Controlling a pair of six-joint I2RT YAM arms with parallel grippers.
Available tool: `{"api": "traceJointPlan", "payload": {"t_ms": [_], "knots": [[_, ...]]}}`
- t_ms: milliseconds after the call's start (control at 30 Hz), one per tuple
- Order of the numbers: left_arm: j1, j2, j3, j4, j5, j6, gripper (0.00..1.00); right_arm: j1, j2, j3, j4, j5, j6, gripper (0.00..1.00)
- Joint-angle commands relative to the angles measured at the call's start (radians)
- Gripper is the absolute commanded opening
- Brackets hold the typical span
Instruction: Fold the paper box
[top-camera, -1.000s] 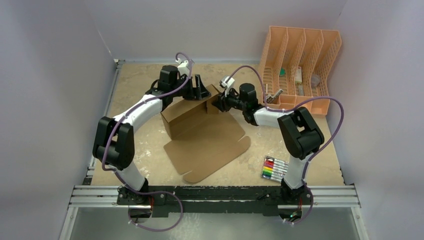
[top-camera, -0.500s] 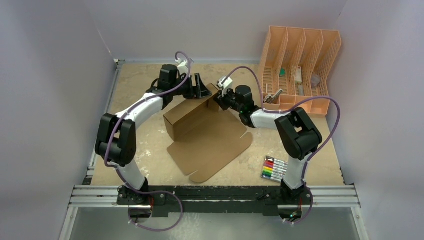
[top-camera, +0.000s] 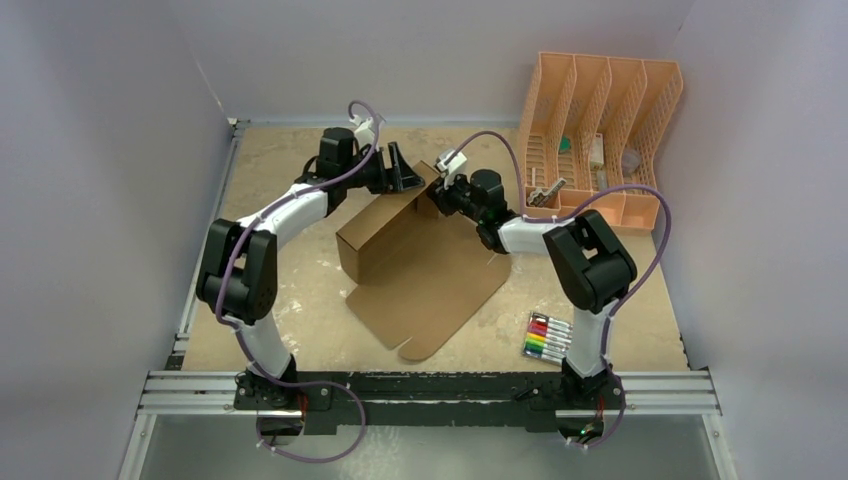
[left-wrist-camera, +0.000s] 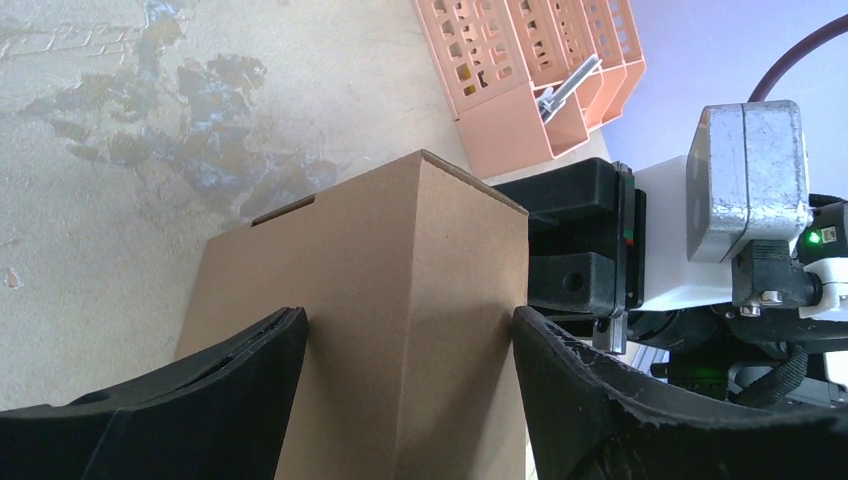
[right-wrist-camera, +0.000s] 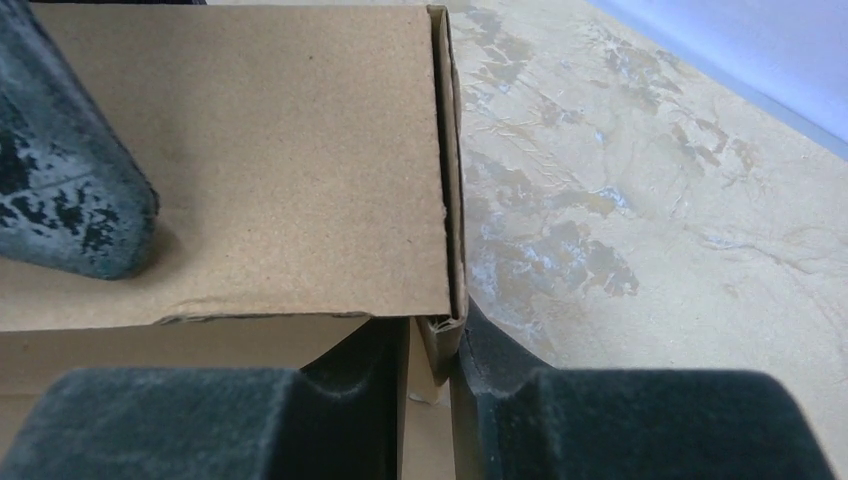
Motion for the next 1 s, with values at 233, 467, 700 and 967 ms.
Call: {"api": "traceJointPlan", "payload": {"t_ms": [233, 467, 700, 967], "knots": [[-0.02, 0.024, -0.009, 0.162, 0.184, -0.175, 0.74, 0.011, 0.068, 0.055, 0.081, -0.003, 0.056, 0.28], [-0.02, 0.024, -0.007, 0.161, 0.201, -0.189, 0.73, 0.011, 0.081, 0.062, 0.094, 0.014, 0.07, 0.07], [-0.009, -0.003, -0.001, 0.114, 0.182, -0.174, 0.73, 0.047, 0.006, 0.034, 0.028, 0.282, 0.058, 0.0], [-0.008, -0.021, -0.023, 0.084, 0.192, -0.202, 0.73, 0.087, -0.045, 0.014, -0.06, 0.561, 0.101, 0.0]]}}
